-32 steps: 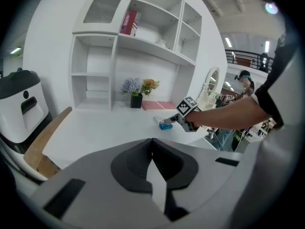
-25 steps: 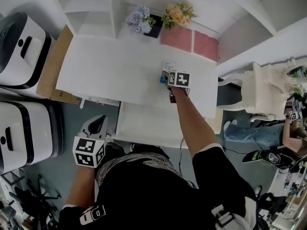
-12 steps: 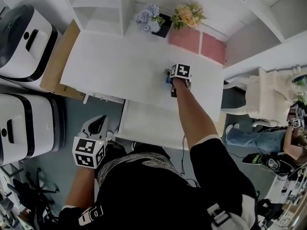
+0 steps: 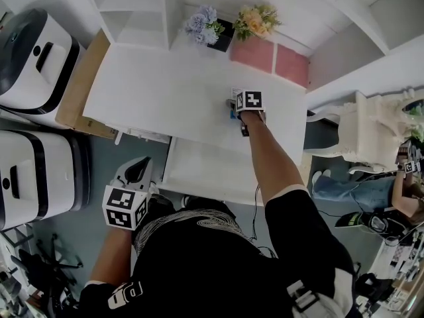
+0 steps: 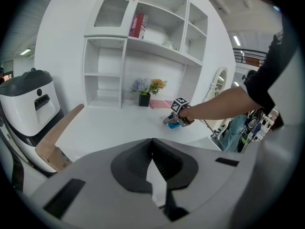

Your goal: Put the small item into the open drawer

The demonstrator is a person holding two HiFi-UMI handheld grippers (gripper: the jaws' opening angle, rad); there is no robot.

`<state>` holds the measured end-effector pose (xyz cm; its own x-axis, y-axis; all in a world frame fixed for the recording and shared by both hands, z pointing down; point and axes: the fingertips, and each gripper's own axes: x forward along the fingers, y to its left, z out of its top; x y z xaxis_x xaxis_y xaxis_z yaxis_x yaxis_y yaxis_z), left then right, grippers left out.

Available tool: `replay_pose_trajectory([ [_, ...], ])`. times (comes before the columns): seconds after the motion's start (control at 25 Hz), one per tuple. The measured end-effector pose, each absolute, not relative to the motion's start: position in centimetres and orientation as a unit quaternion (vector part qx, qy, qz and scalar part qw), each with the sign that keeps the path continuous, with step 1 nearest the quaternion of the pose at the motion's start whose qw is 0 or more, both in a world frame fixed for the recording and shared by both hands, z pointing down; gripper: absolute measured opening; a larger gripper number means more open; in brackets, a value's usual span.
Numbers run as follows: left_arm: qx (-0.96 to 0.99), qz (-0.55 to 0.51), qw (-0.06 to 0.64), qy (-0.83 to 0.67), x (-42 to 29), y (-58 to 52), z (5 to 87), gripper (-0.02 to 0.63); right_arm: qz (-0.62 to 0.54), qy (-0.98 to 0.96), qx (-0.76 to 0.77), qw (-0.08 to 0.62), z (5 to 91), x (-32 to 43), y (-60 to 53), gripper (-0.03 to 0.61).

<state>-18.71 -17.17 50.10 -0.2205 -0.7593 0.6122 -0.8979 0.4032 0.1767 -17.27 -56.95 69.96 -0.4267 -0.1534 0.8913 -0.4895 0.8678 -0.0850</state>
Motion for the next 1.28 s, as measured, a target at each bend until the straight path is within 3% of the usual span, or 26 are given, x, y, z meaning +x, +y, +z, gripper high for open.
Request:
replay_pose_trajectory([
  [0.4,0.553,0.116,0.308,-0.765,-17.7,-19.0,49.5,0.014,0.188,-0.849,0.175,0.462,67.9,-16.4,-56.4,0.436],
  [1.0,0.599,0.118,0.276,-0.743,-15.6,-22.5,48.2,0.014,0.283,-0.898,0.144,0.305,57.4,-14.7,-54.0,0.436],
  [1.28,0.631,0.106,0.256,-0.724,-14.8,-22.3,46.7,0.014,0.301,-0.901,0.161,0.268,54.4,-11.0,-50.4,0.436],
])
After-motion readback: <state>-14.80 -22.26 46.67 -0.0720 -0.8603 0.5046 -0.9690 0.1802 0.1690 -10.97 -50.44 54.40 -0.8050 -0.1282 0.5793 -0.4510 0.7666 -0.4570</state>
